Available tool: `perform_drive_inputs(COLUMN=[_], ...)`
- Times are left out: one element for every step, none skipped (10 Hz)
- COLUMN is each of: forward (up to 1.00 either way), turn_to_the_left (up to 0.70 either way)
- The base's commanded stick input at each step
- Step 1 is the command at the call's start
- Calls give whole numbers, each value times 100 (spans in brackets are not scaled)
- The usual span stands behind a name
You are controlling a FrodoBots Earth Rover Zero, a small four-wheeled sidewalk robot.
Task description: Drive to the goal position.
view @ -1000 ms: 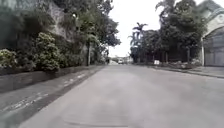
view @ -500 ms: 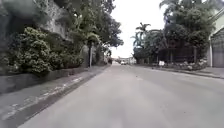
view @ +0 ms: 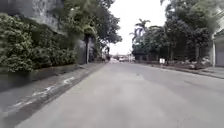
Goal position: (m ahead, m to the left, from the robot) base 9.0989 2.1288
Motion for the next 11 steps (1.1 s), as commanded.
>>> perform_drive_inputs(forward=[100,100,100,100,100,100,100,100,100,100,100], turn_to_the_left=[-3,6,12,15,8,2,5,9,0,3,3])
